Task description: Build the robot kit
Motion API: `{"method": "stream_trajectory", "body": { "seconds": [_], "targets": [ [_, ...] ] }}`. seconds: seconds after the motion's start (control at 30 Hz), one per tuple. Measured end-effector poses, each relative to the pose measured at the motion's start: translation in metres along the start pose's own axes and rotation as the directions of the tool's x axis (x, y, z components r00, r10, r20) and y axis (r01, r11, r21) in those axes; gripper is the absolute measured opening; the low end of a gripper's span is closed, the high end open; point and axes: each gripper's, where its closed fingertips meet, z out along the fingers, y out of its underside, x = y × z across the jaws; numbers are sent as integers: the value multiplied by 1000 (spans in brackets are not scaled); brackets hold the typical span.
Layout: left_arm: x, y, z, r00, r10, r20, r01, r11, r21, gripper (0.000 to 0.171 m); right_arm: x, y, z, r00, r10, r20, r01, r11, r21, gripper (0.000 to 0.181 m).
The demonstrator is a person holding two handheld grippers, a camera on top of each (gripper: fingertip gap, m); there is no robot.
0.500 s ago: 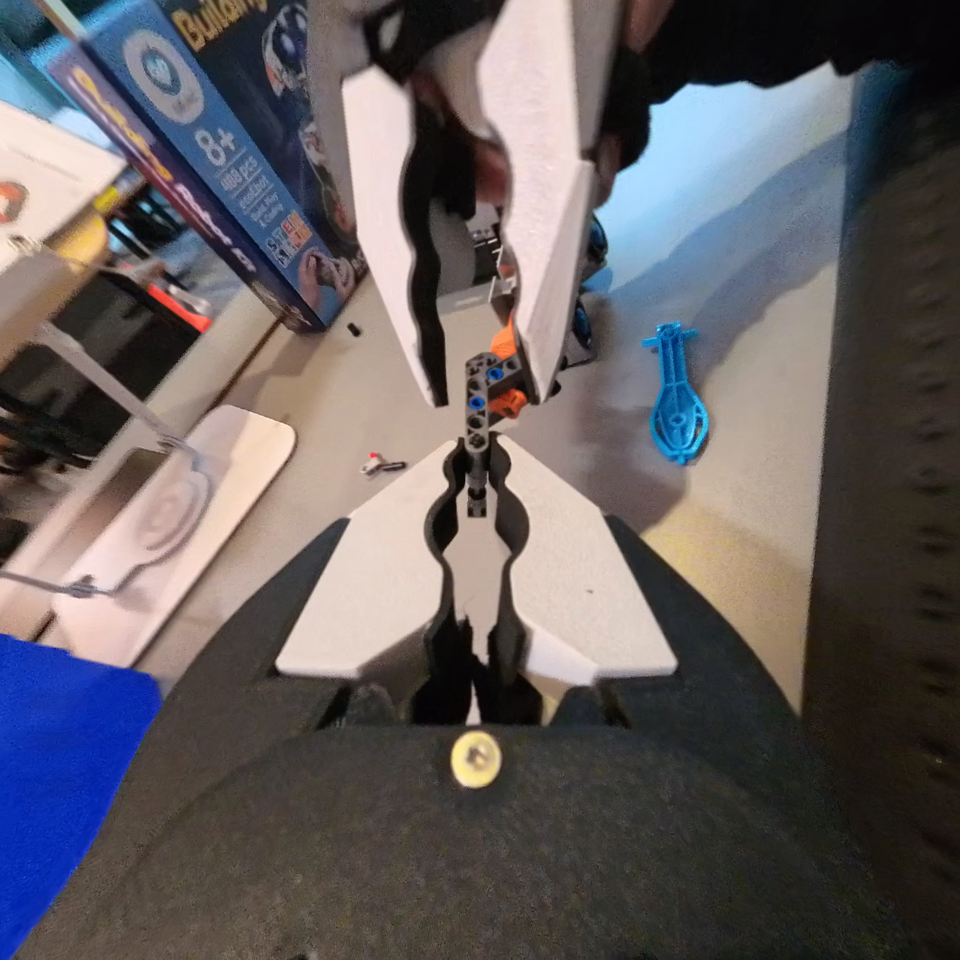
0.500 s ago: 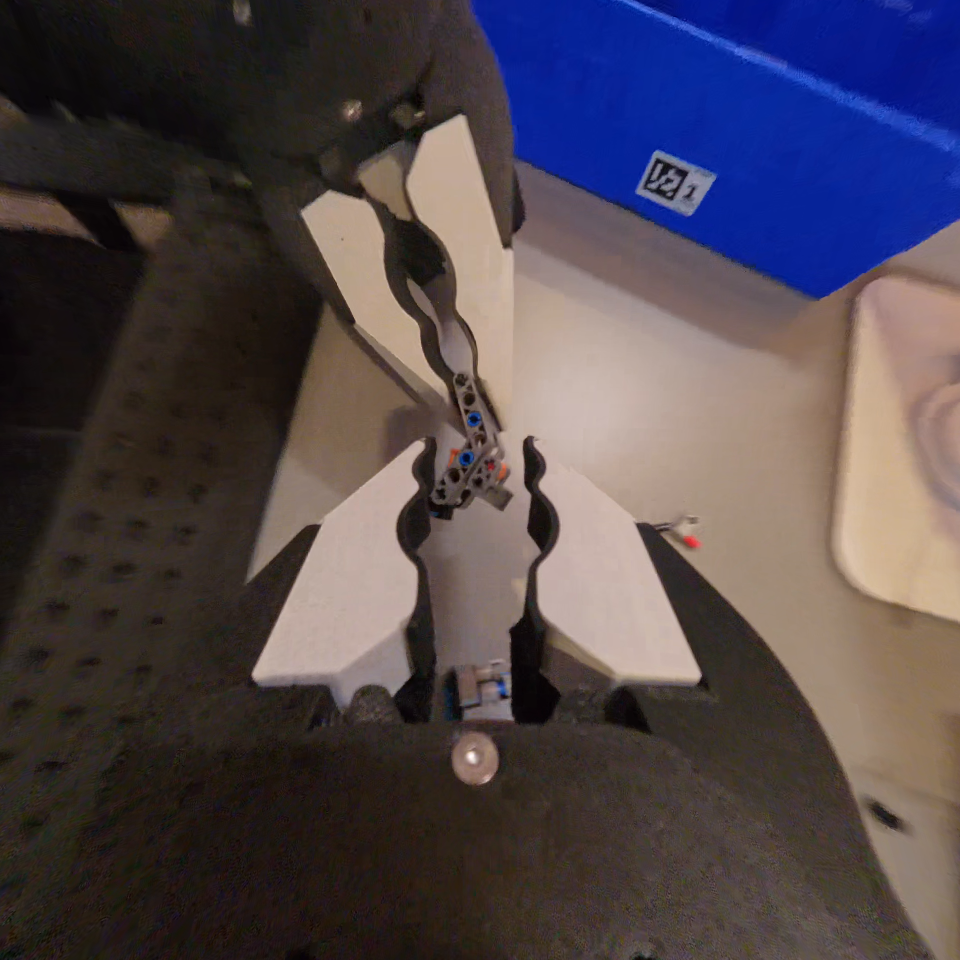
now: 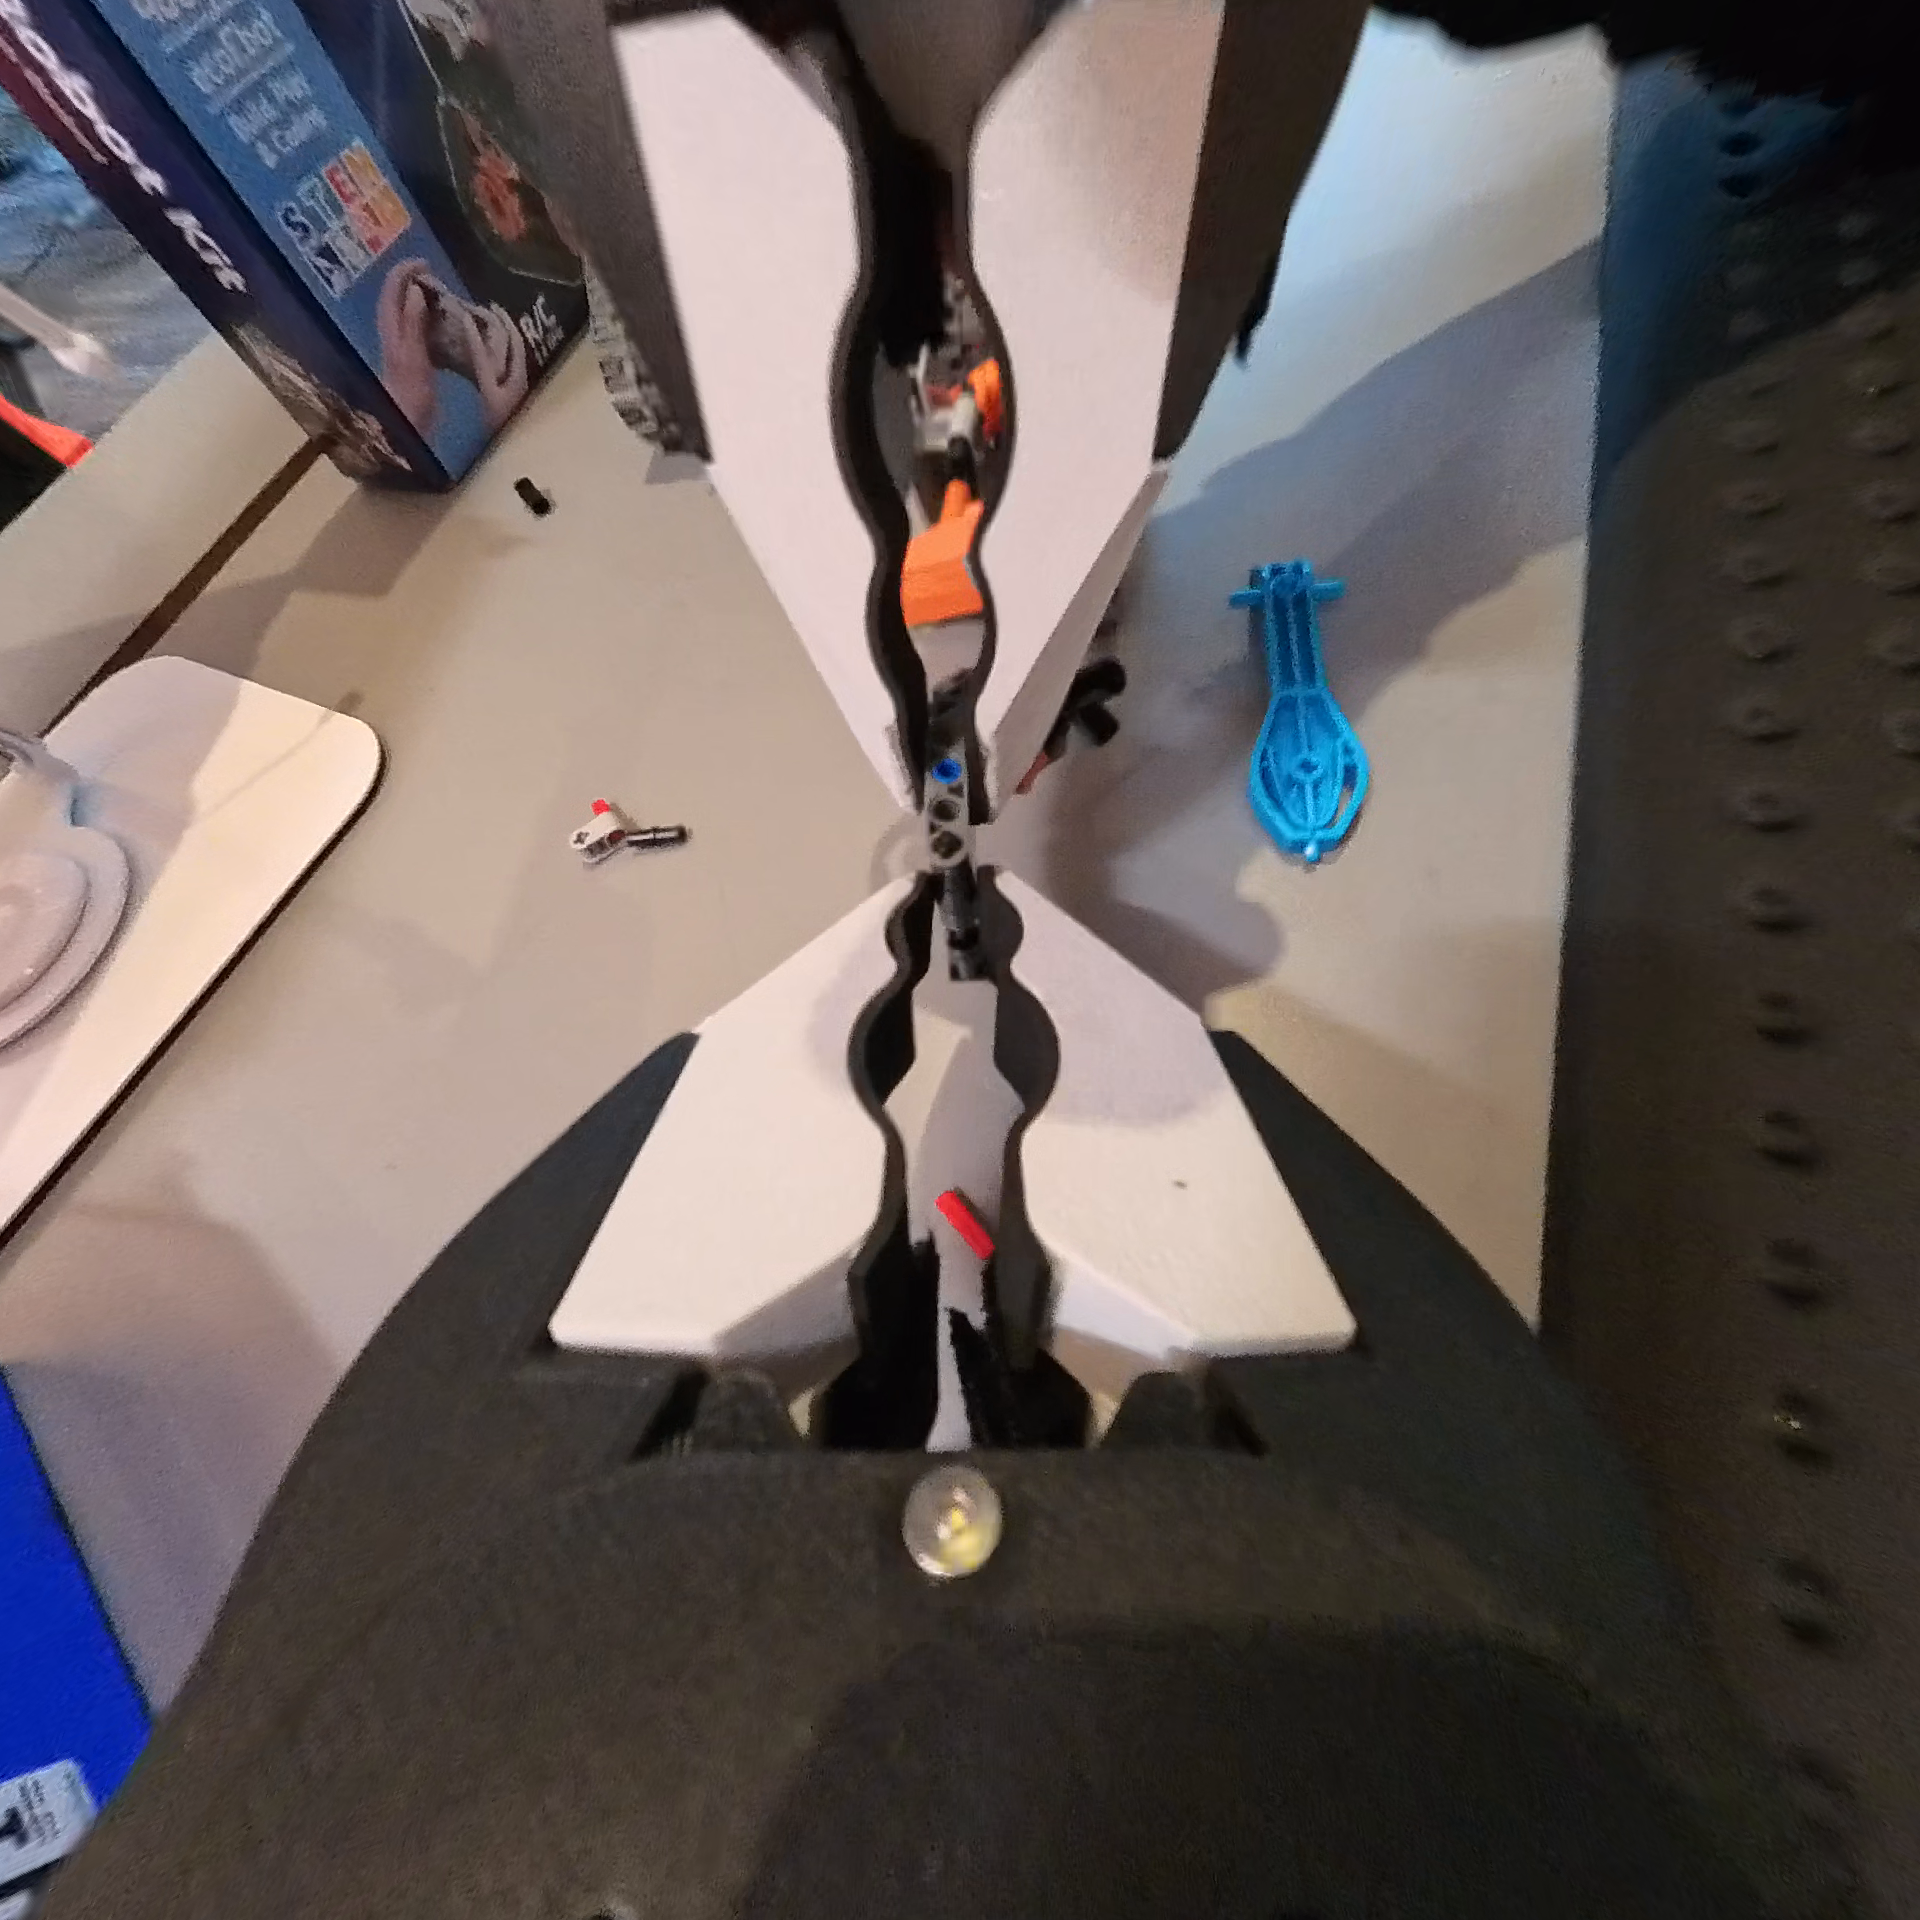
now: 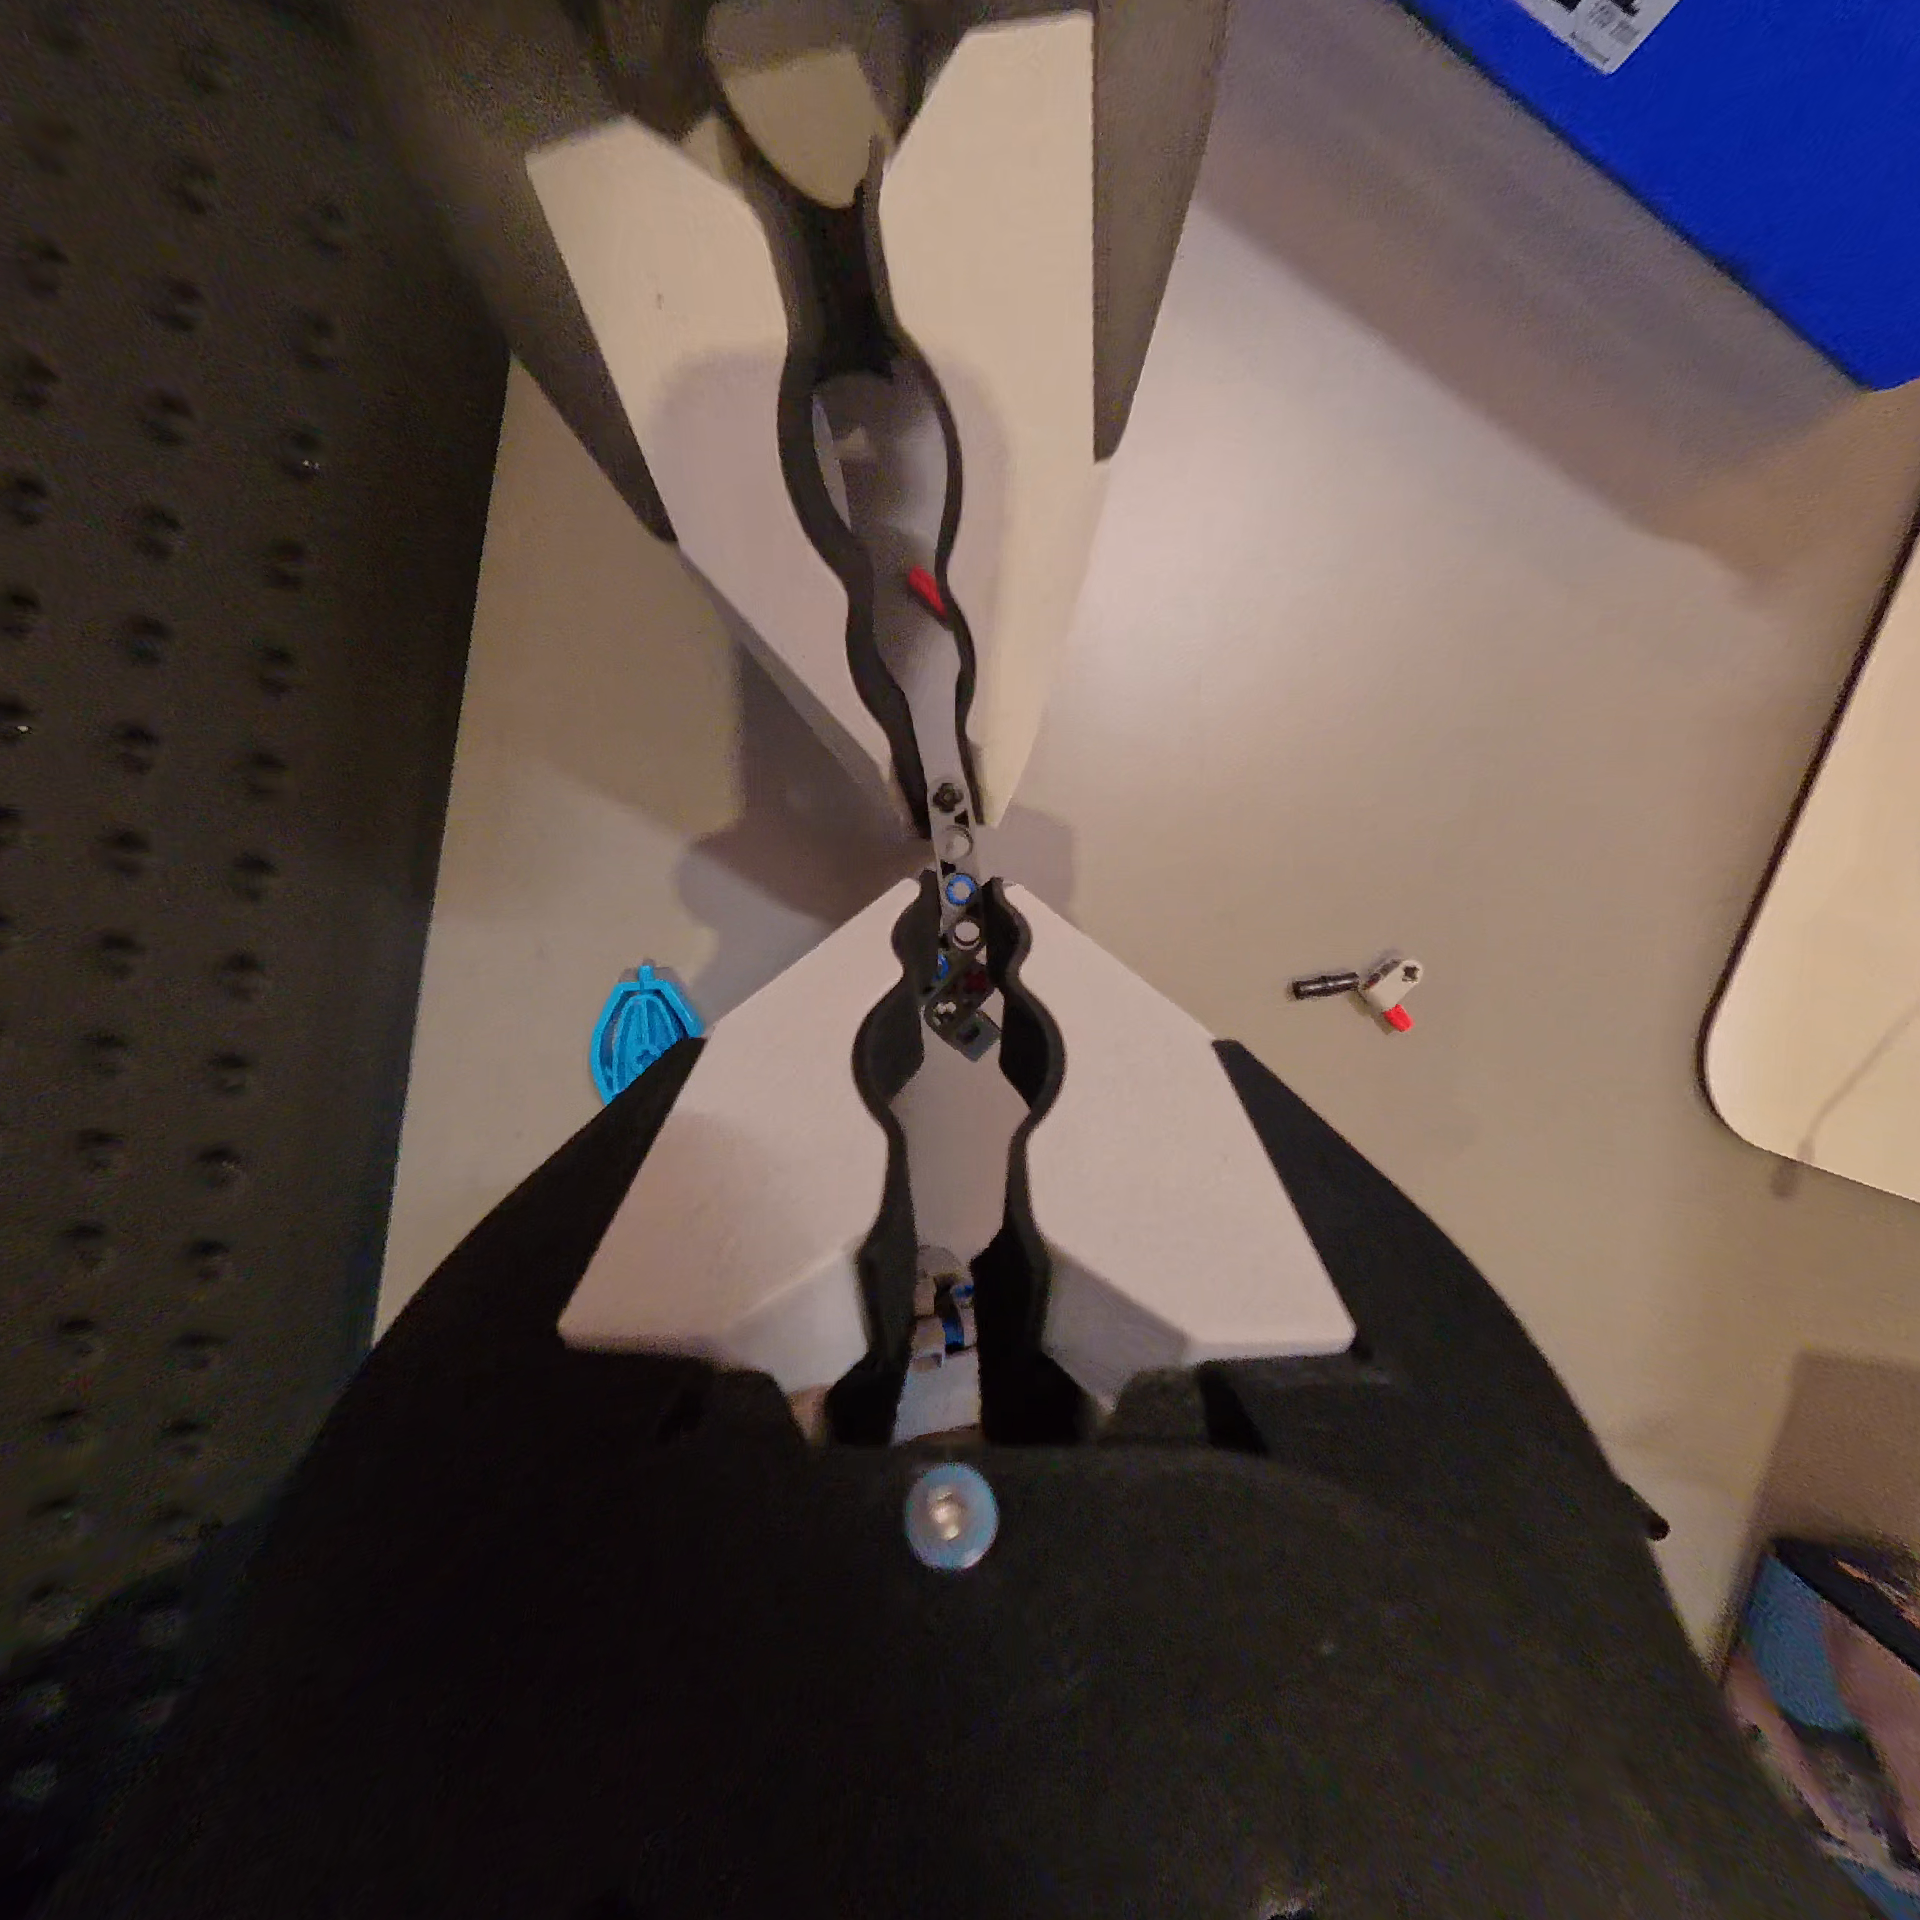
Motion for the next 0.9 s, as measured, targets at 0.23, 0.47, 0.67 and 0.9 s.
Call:
{"method": "stream_trajectory", "body": {
  "seconds": [0.23,0.47,0.67,0.9],
  "targets": [
    [0,11,5,1000,-12,-14,12,999,-46,8,-1,3,11,998,-2,62,11,990,-141,5],
    [0,11,3,998,-44,-38,43,998,-42,6,-1,2,12,996,-24,88,43,973,-225,5],
    [-1,12,4,997,-71,-36,71,997,-26,6,1,3,13,994,-40,100,68,952,-299,5],
    [-1,12,3,994,-102,-26,102,995,12,6,1,1,14,992,-50,117,87,939,-332,4]
  ]
}}
